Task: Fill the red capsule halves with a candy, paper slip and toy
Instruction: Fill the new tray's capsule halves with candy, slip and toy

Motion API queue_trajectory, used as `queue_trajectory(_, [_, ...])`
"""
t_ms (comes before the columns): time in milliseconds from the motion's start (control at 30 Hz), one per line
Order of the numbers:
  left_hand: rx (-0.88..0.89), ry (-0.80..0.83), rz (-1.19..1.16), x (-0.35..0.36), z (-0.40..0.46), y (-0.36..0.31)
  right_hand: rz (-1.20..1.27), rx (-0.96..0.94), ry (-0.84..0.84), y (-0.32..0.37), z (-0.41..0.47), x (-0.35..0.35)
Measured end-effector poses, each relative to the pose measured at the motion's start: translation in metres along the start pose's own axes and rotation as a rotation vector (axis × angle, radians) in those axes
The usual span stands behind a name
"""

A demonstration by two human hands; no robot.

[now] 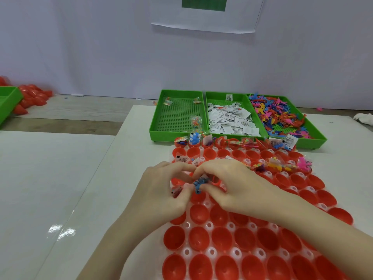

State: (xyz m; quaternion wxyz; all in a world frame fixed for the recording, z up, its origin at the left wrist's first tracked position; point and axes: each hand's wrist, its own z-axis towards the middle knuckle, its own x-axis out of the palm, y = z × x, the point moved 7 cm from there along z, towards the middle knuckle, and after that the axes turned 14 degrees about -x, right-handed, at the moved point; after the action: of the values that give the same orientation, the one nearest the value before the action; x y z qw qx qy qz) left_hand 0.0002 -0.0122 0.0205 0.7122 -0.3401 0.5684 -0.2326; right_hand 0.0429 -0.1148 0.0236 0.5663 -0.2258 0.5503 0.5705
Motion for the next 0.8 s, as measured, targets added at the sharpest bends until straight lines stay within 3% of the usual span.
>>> queue_trajectory(333, [-0.070,-0.179,-0.129,-0.018,0.007,0.013,-0.040,0.044,0.233,0.001,0.011,0.013])
queue_trajectory(600, [-0.004,-0.059,-0.040,-0.014,0.005,0.008,-0.040,0.072,0.133,0.004,0.006,0.004])
queue_trajectory(800, [-0.032,-0.124,-0.079,-0.018,0.005,0.009,-0.065,0.140,0.099,0.004,0.008,0.006])
